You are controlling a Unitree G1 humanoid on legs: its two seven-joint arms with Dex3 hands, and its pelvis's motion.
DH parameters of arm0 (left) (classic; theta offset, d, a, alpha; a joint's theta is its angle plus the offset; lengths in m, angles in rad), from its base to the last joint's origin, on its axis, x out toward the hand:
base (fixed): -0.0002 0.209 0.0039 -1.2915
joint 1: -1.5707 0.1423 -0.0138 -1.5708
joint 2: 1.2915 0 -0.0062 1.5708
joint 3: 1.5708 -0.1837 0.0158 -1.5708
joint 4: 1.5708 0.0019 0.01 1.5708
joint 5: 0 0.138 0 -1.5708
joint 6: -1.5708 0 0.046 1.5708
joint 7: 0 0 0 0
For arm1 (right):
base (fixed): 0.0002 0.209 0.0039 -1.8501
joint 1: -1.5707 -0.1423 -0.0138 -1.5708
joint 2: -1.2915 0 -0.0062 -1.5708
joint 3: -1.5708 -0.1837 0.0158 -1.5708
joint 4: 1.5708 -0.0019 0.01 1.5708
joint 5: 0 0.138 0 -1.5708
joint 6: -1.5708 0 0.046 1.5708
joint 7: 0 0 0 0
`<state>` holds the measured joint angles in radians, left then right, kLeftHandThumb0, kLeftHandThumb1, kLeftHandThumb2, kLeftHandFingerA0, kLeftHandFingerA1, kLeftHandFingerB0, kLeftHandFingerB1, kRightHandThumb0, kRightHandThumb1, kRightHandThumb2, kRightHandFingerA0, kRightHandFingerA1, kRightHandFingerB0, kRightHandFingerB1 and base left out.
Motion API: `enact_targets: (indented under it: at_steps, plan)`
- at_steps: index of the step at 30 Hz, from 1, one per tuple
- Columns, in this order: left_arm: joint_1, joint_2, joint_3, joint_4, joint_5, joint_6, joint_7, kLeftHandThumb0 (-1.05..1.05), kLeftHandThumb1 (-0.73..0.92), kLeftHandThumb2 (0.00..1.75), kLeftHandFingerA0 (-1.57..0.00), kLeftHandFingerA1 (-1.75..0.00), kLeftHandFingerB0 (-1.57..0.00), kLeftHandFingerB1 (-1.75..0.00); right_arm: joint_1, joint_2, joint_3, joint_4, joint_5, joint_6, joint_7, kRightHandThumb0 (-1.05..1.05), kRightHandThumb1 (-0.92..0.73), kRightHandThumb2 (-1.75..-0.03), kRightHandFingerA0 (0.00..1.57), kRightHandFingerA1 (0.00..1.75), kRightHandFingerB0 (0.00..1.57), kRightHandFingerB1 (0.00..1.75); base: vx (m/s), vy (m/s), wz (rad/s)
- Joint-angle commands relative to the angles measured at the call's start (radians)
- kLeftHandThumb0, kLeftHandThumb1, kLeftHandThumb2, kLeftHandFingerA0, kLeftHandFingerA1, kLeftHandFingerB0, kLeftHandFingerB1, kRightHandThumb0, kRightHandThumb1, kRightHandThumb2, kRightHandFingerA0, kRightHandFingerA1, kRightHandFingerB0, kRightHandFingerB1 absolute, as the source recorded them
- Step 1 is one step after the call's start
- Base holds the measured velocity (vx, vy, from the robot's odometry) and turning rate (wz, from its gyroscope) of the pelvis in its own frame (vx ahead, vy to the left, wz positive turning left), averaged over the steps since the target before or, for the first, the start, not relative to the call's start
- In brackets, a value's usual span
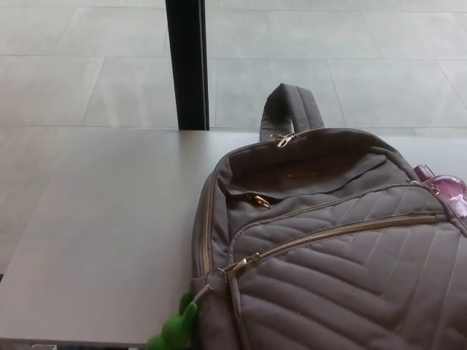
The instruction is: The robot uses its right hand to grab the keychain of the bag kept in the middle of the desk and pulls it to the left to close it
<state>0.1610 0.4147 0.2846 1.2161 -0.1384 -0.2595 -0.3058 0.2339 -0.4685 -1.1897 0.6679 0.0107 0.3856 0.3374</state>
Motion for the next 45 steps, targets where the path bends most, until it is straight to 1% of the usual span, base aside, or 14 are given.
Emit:
enact_targets:
  at_steps: [1, 2, 10, 16, 18, 23, 24, 25, 33, 34, 37, 38, 43, 45]
  plan:
    - [0.010, 0.037, 0.030, 0.014, -0.013, 0.027, 0.026, -0.67, 0.62, 1.00, -0.59, -0.67, -0.43, -0.57, 0.050, 0.054, -0.081, 0.074, 0.175, -0.099, -0.094, -0.45, -0.71, -0.60, 0.15, 0.80, 0.07, 0.59, 0.00, 0.000, 0.00]
    - [0.011, 0.038, 0.029, 0.015, -0.009, 0.023, 0.019, -0.71, 0.76, 0.63, -0.62, -0.58, -0.48, -0.44, 0.049, 0.049, -0.075, 0.090, 0.180, -0.109, -0.086, -0.44, -0.71, -0.59, 0.18, 0.83, 0.09, 0.58, 0.00, 0.000, 0.00]
    - [0.016, 0.041, 0.026, 0.015, 0.001, 0.014, 0.016, -0.68, 0.78, 0.63, -0.63, -0.58, -0.47, -0.44, 0.084, 0.070, 0.023, 0.103, 0.200, -0.157, -0.073, -0.47, -0.61, -0.82, 0.21, 0.71, 0.13, 0.58, 0.00, 0.000, 0.00]
    - [0.022, 0.046, 0.033, 0.002, -0.006, 0.028, 0.018, -0.63, 0.80, 0.63, -0.63, -0.58, -0.47, -0.45, 0.121, 0.068, 0.113, 0.085, 0.243, -0.136, -0.017, -0.42, -0.71, -0.60, 0.24, 0.76, 0.24, 0.60, 0.00, 0.000, 0.00]
    - [0.028, 0.049, 0.031, -0.001, -0.003, 0.019, 0.005, -0.64, 0.80, 0.64, -0.62, -0.58, -0.47, -0.45, 0.148, 0.049, 0.168, 0.075, 0.238, -0.104, 0.013, -0.39, -0.47, -0.95, 0.29, 0.67, 0.22, 0.60, 0.00, 0.000, 0.00]
    - [0.024, 0.047, 0.034, 0.011, -0.004, 0.025, 0.014, -0.62, 0.62, 0.99, -0.58, -0.68, -0.41, -0.58, 0.215, 0.042, 0.282, 0.023, 0.222, -0.133, 0.034, -0.40, -0.62, -0.61, 0.41, 0.79, 0.30, 0.63, 0.00, 0.000, 0.00]
    - [0.022, 0.048, 0.033, 0.012, -0.002, 0.028, 0.018, -0.63, 0.79, 0.64, -0.65, -0.60, -0.48, -0.45, 0.216, 0.039, 0.290, 0.024, 0.227, -0.132, 0.030, -0.37, -0.43, -0.93, 0.42, 0.72, 0.25, 0.62, 0.00, 0.000, 0.00]
    - [0.020, 0.048, 0.031, 0.013, 0.002, 0.032, 0.023, -0.65, 0.79, 0.63, -0.65, -0.59, -0.49, -0.46, 0.217, 0.036, 0.301, 0.027, 0.228, -0.132, 0.024, -0.41, -0.64, -0.60, 0.42, 0.78, 0.30, 0.63, 0.00, 0.000, 0.00]
    - [0.022, 0.049, 0.043, 0.013, -0.004, 0.038, 0.023, -0.64, 0.79, 0.63, -0.64, -0.58, -0.48, -0.45, 0.255, 0.032, 0.365, -0.021, 0.242, -0.123, 0.024, -0.44, -0.63, -0.59, 0.42, 0.76, 0.32, 0.61, 0.00, 0.000, 0.00]
    - [0.020, 0.049, 0.046, 0.017, -0.006, 0.039, 0.020, -0.64, 0.63, 0.99, -0.58, -0.67, -0.40, -0.57, 0.259, 0.031, 0.370, -0.024, 0.247, -0.122, 0.027, -0.44, -0.64, -0.59, 0.40, 0.76, 0.27, 0.60, 0.00, 0.000, 0.00]
    - [0.021, 0.050, 0.047, 0.016, -0.002, 0.039, 0.016, -0.64, 0.63, 1.00, -0.56, -0.66, -0.39, -0.57, 0.264, 0.033, 0.380, -0.046, 0.260, -0.117, 0.029, -0.45, -0.63, -0.59, 0.39, 0.77, 0.28, 0.61, 0.00, 0.000, 0.00]
    - [0.022, 0.051, 0.039, 0.012, 0.007, 0.039, 0.022, -0.64, 0.80, 0.65, -0.60, -0.56, -0.44, -0.45, 0.261, 0.030, 0.384, -0.036, 0.260, -0.127, 0.028, -0.45, -0.63, -0.59, 0.39, 0.76, 0.28, 0.61, 0.00, 0.000, 0.00]
    - [0.017, 0.082, -0.053, 0.036, 0.086, 0.046, 0.053, -0.61, 0.79, 0.63, -0.62, -0.61, -0.48, -0.45, 0.265, 0.034, 0.389, -0.058, 0.275, -0.112, 0.022, -0.50, -0.54, -0.82, 0.30, 0.74, 0.15, 0.60, 0.00, 0.000, 0.00]
    - [0.020, 0.091, -0.066, 0.040, 0.081, 0.064, 0.033, -0.60, 0.78, 0.63, -0.56, -0.59, -0.45, -0.44, 0.274, 0.025, 0.422, -0.051, 0.247, -0.145, 0.029, -0.50, -0.66, -0.58, 0.27, 0.77, 0.17, 0.58, 0.00, 0.000, 0.00]
